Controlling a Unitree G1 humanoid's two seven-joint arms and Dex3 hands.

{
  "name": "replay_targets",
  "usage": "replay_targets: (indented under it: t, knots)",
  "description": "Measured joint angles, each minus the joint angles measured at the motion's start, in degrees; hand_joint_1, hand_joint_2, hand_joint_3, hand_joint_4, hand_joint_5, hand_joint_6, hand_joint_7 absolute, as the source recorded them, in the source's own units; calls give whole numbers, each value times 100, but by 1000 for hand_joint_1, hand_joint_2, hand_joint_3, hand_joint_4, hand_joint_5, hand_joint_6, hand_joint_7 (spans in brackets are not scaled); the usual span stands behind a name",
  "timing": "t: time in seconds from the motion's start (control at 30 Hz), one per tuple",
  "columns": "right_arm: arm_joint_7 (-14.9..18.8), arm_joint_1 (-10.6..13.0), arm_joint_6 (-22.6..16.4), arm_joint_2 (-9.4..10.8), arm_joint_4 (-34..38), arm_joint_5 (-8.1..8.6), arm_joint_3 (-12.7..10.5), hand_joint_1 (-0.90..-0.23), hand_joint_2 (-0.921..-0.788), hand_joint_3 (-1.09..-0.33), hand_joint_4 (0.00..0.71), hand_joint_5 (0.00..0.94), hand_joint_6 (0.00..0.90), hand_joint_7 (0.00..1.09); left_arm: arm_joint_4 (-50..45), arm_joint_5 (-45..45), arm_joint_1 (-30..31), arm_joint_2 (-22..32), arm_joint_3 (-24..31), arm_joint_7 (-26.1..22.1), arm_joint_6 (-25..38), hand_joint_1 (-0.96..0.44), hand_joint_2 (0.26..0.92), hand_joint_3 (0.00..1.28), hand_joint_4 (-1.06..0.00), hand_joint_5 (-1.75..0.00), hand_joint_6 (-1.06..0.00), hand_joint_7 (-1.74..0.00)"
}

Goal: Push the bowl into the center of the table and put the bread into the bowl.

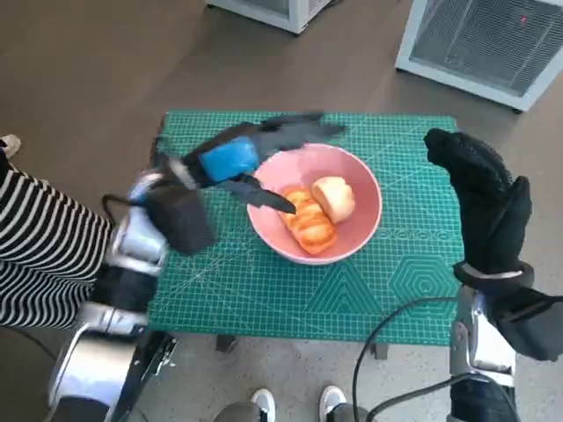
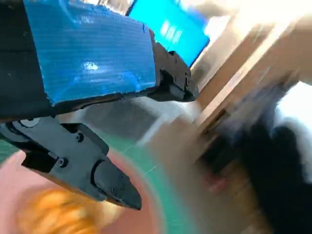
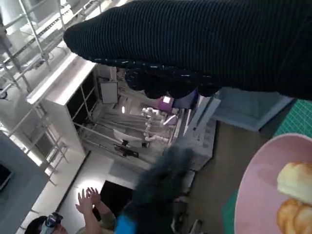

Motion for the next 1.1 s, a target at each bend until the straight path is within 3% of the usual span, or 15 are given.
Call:
replay_targets:
  t: [0.17,0.3,0.37,0.47,0.67,1.1]
  knots:
    - [-28,-106,94,-44,-50,1,-6,-766,-921,-756,230,6,39,553,-462,-905,438,-422,442,70,10,-518,884,67,-184,-11,-304,-33]
    - [-71,-284,185,-47,-106,-8,8,-766,-921,-760,228,4,44,556,-829,-1451,669,-830,606,145,137,-602,893,205,-160,-20,-239,-48]
    - [-123,-384,237,-47,-145,-33,27,-765,-921,-769,226,3,44,556,-1031,-1687,769,-1026,649,179,269,-628,910,211,-147,-33,-100,-282]
    - [-192,-524,263,-46,-186,-101,49,-766,-921,-777,224,2,44,556,-1220,-1916,866,-1256,666,182,431,-646,917,224,-134,-36,-32,-371]
    - [-286,-712,313,-30,-216,-242,156,-771,-921,-788,211,0,35,552,-1390,-2019,976,-1415,675,96,617,-673,920,271,-116,-31,-3,-368]
    - [-325,-962,492,-26,-282,-242,231,-825,-921,-721,202,1,68,560,-1645,-1878,1061,-1481,676,231,811,-728,921,350,-100,-25,1,-371]
